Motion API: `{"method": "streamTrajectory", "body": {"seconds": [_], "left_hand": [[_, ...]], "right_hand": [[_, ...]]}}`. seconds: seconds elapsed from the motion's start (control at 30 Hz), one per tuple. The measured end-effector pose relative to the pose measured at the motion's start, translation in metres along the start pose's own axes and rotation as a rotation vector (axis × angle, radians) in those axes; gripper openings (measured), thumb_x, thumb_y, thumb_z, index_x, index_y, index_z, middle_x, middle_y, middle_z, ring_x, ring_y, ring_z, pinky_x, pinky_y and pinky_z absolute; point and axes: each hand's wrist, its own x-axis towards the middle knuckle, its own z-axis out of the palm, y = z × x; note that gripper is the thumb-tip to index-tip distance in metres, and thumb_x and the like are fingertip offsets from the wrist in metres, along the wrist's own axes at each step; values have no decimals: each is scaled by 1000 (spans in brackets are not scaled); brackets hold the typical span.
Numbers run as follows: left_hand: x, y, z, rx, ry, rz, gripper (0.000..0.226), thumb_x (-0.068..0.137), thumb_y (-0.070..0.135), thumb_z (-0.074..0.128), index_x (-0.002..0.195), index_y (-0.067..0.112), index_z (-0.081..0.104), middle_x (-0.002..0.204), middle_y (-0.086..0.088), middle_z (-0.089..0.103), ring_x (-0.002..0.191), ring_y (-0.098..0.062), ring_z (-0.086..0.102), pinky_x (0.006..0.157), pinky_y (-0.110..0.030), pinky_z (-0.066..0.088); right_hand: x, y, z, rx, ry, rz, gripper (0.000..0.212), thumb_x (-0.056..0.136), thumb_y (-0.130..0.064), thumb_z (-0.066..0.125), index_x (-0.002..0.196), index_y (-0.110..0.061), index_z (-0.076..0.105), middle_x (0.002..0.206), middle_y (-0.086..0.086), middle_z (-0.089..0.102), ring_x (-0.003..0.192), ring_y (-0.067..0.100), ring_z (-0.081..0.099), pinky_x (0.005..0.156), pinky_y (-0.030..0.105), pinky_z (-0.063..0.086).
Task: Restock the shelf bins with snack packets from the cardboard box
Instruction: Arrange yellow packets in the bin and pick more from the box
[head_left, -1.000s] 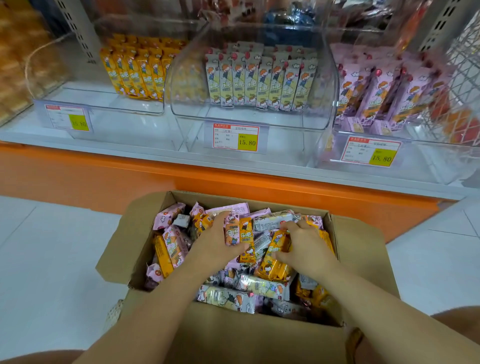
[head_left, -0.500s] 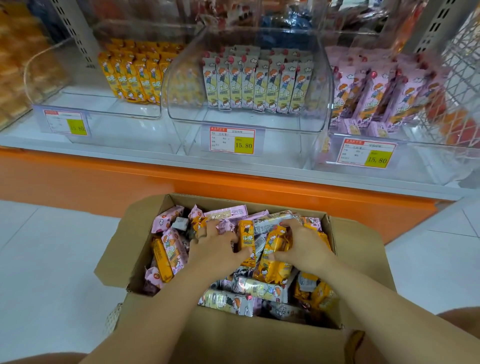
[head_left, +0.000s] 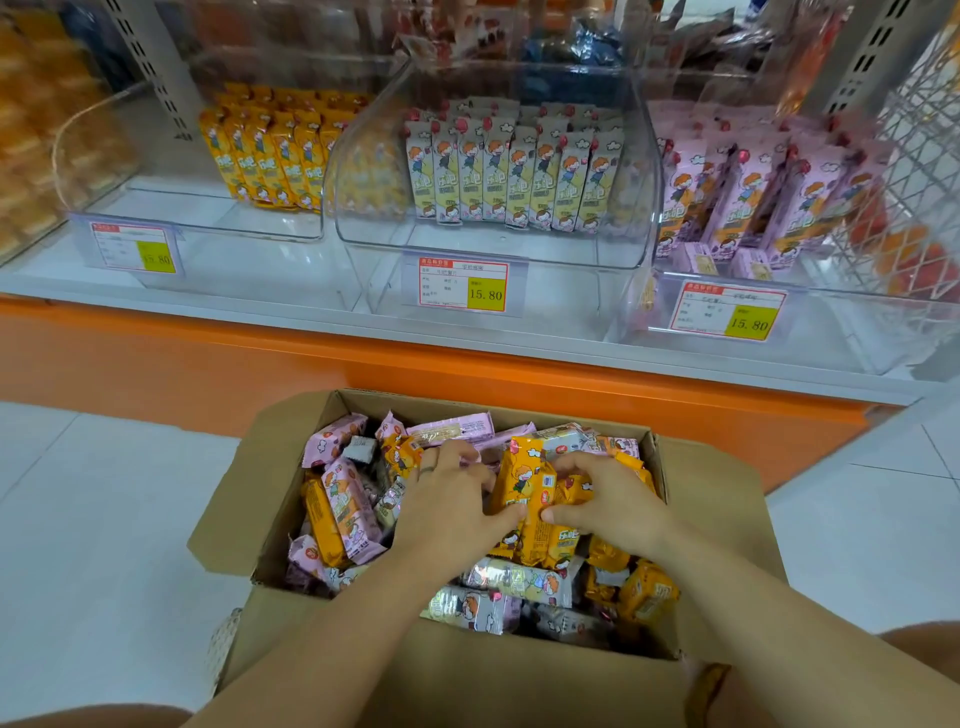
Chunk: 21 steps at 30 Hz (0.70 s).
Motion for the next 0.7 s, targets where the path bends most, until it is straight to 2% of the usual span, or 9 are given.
{"method": "streamTrajectory", "body": {"seconds": [0.1, 0.17, 0.27, 0.33, 0.43, 0.5, 0.6, 0.67, 0.7], "left_hand": [[2, 6, 1, -199, -53, 3, 38, 87, 50, 59, 107, 18, 54, 103, 2, 59, 96, -16, 56, 85, -35, 48], [2, 10, 2, -257, -106, -4, 47, 89, 43, 60, 126, 17, 47, 110, -3, 62, 97, -19, 59, 83, -36, 51], [2, 14, 1, -287, -114, 3, 57, 90, 39, 61, 138, 19, 39, 114, 0, 61, 100, -17, 59, 85, -32, 51], [4, 15, 1, -336, -111, -19, 57, 90, 38, 62, 138, 17, 40, 108, 3, 59, 100, -17, 59, 87, -32, 50], [7, 15, 2, -373, -114, -56, 60, 89, 39, 62, 140, 17, 38, 117, 0, 58, 104, -17, 58, 90, -29, 48], [7, 17, 3, -402, -110, -48, 63, 89, 37, 63, 142, 17, 35, 123, -1, 58, 106, -17, 57, 90, -26, 45], [7, 19, 4, -419, -110, -29, 67, 90, 34, 62, 146, 21, 28, 128, 0, 55, 113, -17, 55, 92, -26, 41], [8, 18, 6, -394, -116, -21, 69, 91, 33, 62, 147, 24, 24, 125, 0, 53, 108, -16, 55, 89, -26, 42], [8, 17, 7, -388, -119, -16, 69, 91, 32, 62, 148, 26, 23, 123, 1, 54, 104, -15, 56, 87, -25, 42]], "right_hand": [[0, 2, -6, 34, -65, 12, 64, 80, -20, 75, 136, -18, 46, 146, -4, 40, 135, 14, 37, 101, 23, 35], [0, 3, -11, 7, -36, 18, 58, 79, -19, 75, 132, -19, 51, 142, -2, 46, 130, 13, 42, 102, 26, 36], [-4, -1, -24, -23, 224, 24, 44, 81, -24, 73, 122, -20, 59, 114, 0, 65, 99, 16, 63, 79, 22, 49], [-8, -2, -35, 88, 458, 17, 25, 81, -23, 73, 103, -22, 62, 90, -7, 66, 77, 9, 62, 59, 13, 42], [-13, -1, -44, 238, 566, 54, 19, 82, -23, 70, 98, -18, 62, 81, -10, 63, 75, 12, 60, 56, 14, 39], [-19, -4, -46, 211, 482, 75, 26, 82, -21, 70, 106, -17, 60, 79, -10, 60, 70, 11, 58, 51, 12, 37], [-28, -9, -47, -16, 160, 133, 41, 86, -22, 67, 123, -18, 51, 89, -2, 62, 69, 9, 60, 41, 7, 34], [-26, -6, -40, -30, 40, 165, 49, 88, -23, 66, 132, -17, 46, 122, 10, 60, 97, 19, 64, 56, 4, 43], [-22, -5, -35, 4, 31, 162, 51, 87, -22, 67, 134, -15, 46, 130, 12, 56, 100, 21, 62, 72, 13, 50]]}}
